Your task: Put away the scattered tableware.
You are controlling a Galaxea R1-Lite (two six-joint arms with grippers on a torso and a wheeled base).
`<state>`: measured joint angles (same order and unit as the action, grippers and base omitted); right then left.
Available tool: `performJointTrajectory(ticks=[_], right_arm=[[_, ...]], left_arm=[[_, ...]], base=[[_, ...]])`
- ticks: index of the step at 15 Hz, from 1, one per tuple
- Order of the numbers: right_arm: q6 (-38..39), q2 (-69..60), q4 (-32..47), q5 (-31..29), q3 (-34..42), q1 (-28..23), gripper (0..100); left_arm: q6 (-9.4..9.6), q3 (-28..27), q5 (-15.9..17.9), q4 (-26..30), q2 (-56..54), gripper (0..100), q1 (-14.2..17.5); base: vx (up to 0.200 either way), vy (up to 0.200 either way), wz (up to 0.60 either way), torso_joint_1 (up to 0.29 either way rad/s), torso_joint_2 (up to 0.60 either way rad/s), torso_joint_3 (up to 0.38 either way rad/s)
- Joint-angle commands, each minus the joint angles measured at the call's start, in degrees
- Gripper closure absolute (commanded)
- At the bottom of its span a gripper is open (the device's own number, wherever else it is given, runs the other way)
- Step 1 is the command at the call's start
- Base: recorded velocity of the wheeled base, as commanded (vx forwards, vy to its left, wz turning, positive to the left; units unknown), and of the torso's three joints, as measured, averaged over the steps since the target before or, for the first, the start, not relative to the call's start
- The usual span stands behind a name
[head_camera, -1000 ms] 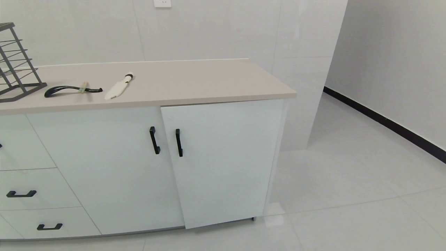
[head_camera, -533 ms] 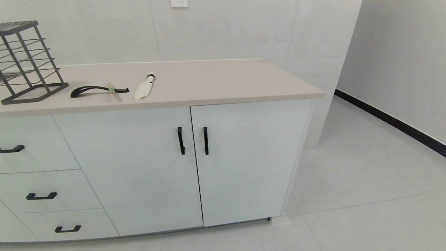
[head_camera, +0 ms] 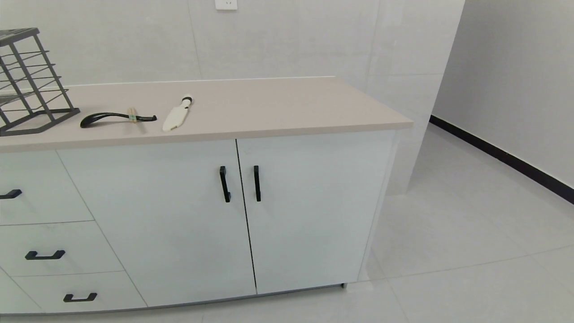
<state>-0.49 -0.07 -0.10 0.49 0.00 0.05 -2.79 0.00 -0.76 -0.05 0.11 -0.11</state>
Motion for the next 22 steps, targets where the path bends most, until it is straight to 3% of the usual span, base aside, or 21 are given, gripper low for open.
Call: performJointTrajectory(ticks=[1,7,9,22], right_arm=[[-0.04,0.07,0.01,0.04,0.00,0.04,0],[0.05,0.07,0.01,0.04,0.00,0.04,0],[0.14,0.07,0.01,0.04,0.00,0.04,0],[0.14,0.07,0.01,0.04,0.00,0.04,0]], left_arm=[[-0.02,0.00,-0.04,-0.04,0.07,0,0.02],[-0.02,0.00,-0.04,-0.04,0.07,0,0.02],[-0.02,0.00,-0.04,-0.04,0.07,0,0.02],[-0.11,0.00,-0.04,0.05,0.07,0,0.02]], base=[[0.000,0.000,0.00,0.000,0.00,0.000],[0.000,0.000,0.60,0.006,0.00,0.002],[0.000,0.000,0.00,0.000,0.00,0.000],[0.000,0.200,0.00,0.003,0.00,0.002]])
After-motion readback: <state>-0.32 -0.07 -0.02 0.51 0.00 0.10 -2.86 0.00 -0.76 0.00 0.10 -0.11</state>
